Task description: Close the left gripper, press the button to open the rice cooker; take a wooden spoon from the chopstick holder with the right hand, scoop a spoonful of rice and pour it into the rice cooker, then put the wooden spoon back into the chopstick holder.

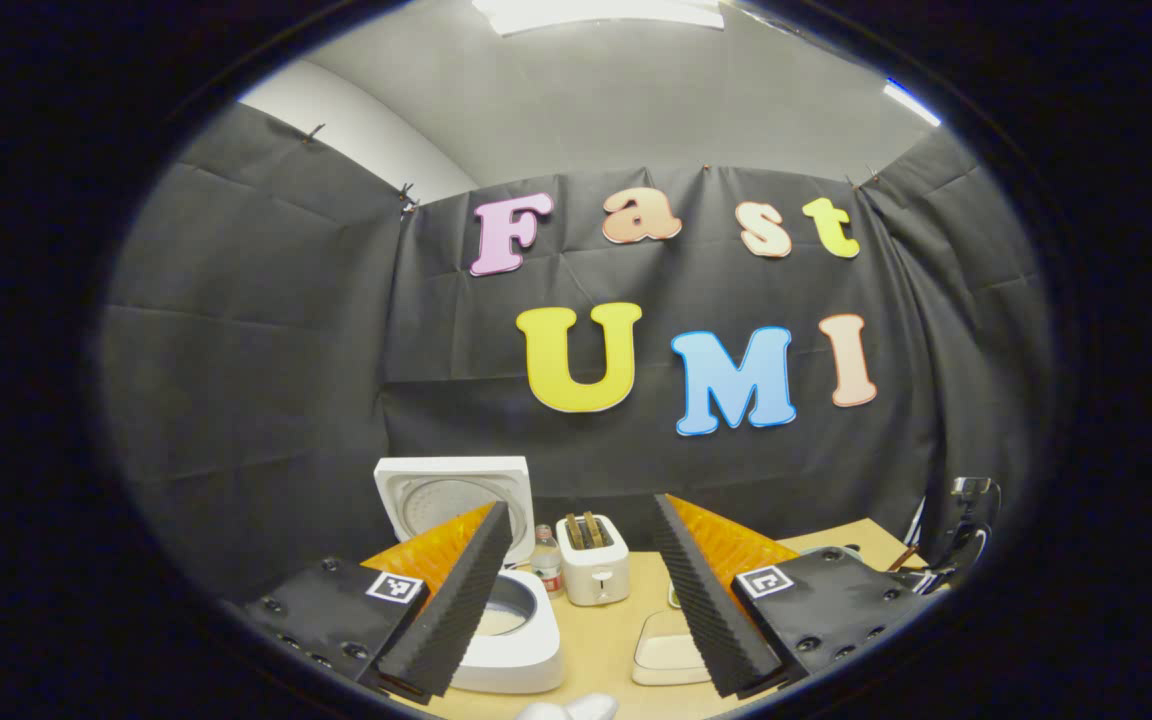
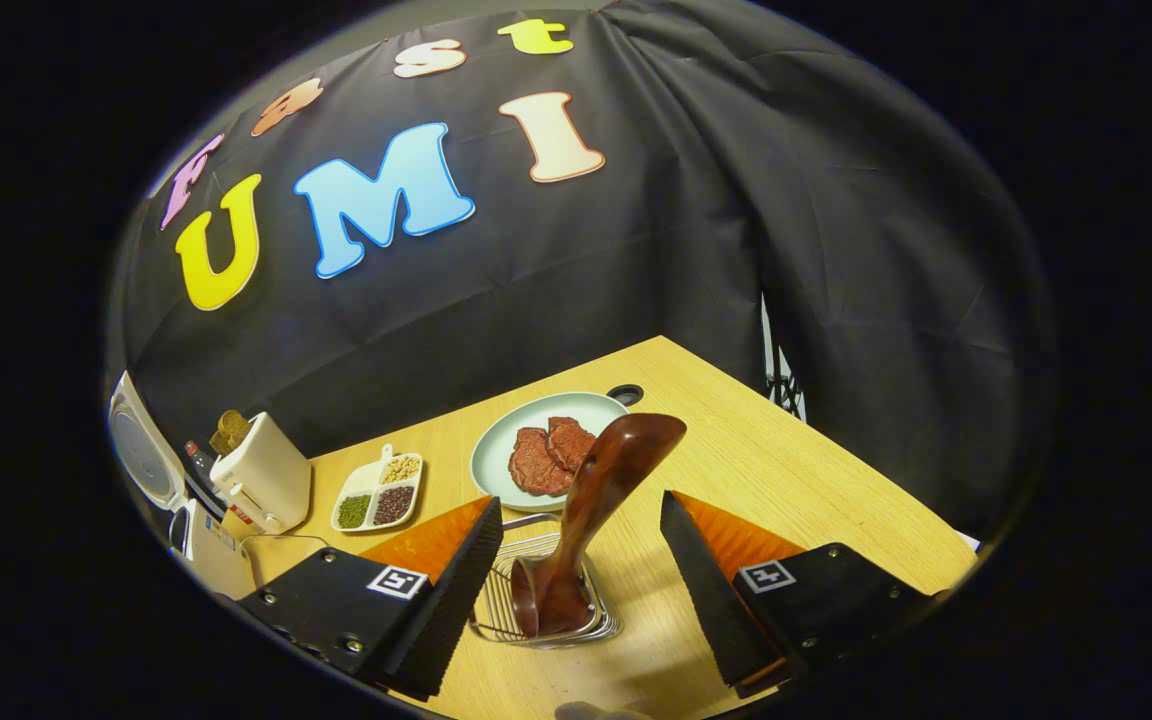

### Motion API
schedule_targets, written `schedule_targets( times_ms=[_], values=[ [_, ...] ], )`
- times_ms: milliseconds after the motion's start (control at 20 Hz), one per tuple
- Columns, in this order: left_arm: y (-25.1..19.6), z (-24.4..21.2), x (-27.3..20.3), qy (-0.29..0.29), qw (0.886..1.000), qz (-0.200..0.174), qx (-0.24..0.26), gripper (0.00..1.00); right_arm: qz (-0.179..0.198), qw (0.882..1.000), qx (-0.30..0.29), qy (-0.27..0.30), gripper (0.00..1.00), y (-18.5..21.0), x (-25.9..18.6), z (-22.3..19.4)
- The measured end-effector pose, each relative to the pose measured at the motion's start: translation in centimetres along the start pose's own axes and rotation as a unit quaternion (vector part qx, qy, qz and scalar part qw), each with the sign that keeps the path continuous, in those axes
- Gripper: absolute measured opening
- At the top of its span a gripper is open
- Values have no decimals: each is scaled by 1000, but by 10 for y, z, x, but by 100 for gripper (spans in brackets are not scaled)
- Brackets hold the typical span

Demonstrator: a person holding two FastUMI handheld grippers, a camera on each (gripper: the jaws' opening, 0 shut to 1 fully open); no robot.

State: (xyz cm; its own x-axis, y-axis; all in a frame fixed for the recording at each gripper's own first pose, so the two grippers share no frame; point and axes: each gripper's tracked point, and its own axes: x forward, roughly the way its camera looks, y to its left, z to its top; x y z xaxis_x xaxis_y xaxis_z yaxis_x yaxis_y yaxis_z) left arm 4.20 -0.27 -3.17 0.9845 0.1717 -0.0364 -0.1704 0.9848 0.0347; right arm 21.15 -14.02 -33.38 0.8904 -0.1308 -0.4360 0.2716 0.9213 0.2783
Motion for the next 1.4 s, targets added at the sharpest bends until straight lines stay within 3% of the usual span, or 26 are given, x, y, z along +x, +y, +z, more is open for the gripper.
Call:
schedule_targets(
  times_ms=[50, 300, 350, 400, 450, 550, 600, 650, 1350, 1400],
  values=[
    [-1, -1, 3, 2, 1000, 4, 0, 100, 0, 1000, 3, 0, 97, 0, 4, 1],
    [-4, -7, 10, 11, 1000, 13, 9, 100, 12, 1000, 1, -8, 97, 3, 16, 10],
    [-4, -8, 11, 11, 1000, 13, 10, 95, 12, 1000, -1, -8, 96, 3, 18, 11],
    [-4, -8, 13, 12, 1000, 13, 9, 100, 19, 1000, -3, -6, 96, 5, 19, 11],
    [-6, -9, 14, 13, 1000, 12, 9, 100, 13, 1000, -6, 0, 89, 4, 19, 9],
    [-8, -7, 17, 11, 1000, 8, 16, 100, 8, 1000, -2, -6, 45, 2, 21, 14],
    [-7, -4, 20, 10, 1000, 8, 19, 100, 19, 1000, 6, -3, 29, 7, 21, 19],
    [-8, -3, 20, 7, 1000, 6, 19, 100, 16, 1000, 10, -4, 25, 8, 22, 15],
    [6, -9, 24, 9, 1000, 2, 19, 100, 13, 1000, -7, -5, 26, 19, 9, 20],
    [8, -10, 23, 9, 1000, 2, 19, 100, 12, 1000, -7, -4, 19, 20, 11, 19]
  ],
)
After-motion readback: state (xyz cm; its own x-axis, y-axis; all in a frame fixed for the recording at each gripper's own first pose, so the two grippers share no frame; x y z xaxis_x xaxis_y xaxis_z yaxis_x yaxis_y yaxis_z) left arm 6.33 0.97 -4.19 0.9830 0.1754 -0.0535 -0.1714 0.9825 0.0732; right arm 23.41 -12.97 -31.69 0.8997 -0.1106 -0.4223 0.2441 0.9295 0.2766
